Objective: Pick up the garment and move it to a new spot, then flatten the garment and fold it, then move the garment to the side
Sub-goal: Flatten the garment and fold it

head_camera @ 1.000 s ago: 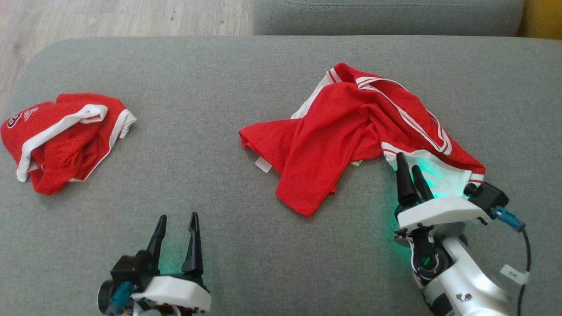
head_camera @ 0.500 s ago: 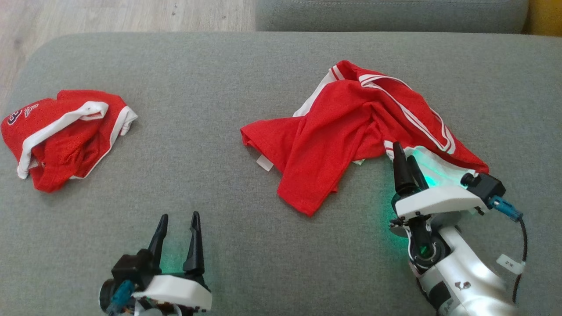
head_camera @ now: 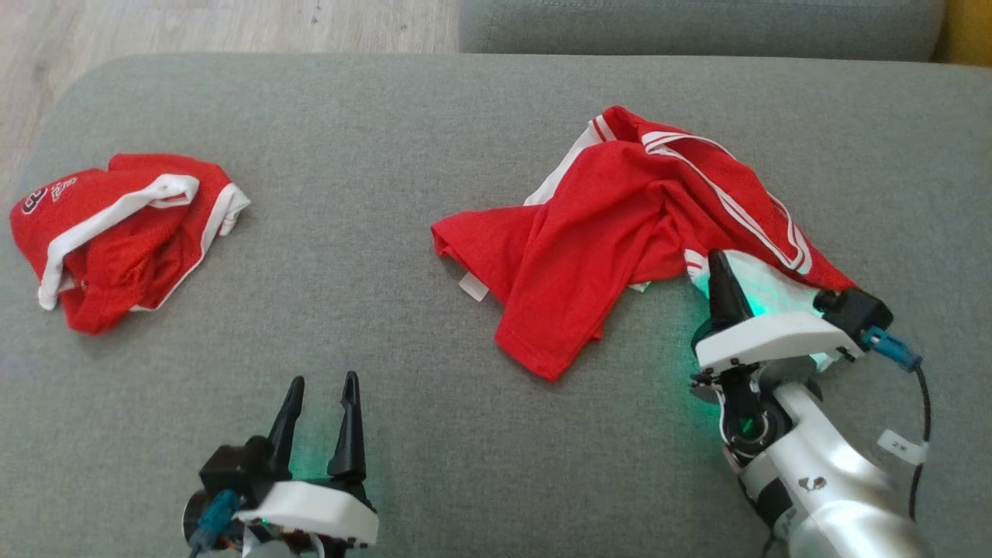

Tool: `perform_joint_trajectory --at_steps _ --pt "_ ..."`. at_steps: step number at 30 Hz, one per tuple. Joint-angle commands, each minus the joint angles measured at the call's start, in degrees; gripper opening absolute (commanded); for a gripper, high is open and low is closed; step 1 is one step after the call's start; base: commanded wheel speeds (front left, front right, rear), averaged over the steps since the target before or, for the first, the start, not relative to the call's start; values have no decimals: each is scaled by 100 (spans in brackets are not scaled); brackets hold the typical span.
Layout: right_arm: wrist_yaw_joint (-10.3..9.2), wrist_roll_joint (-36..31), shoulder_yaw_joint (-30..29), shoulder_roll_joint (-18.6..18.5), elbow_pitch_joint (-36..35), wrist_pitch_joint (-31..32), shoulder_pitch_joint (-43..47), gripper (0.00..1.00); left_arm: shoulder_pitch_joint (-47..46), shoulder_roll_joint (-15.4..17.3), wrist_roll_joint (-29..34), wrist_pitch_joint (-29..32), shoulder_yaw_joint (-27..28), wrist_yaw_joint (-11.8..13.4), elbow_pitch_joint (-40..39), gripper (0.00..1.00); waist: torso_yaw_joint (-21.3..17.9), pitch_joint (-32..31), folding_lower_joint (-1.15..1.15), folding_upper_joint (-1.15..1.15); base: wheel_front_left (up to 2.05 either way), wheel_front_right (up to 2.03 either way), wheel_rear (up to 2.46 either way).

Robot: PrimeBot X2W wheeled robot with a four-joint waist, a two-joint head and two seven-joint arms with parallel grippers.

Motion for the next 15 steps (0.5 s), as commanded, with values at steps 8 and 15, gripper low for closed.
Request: perform_joint_trajectory --at_steps 8,15 --pt "-3 -962 301 44 -1683 -62 490 0 -85 36 85 -31 282 -54 -185 100 -100 -245 0 0 0 0 0" --pt "-3 -1265 934 -377 -2222 -51 1356 0 -29 36 149 -31 303 -97 -202 100 -240 -341 0 0 0 0 0"
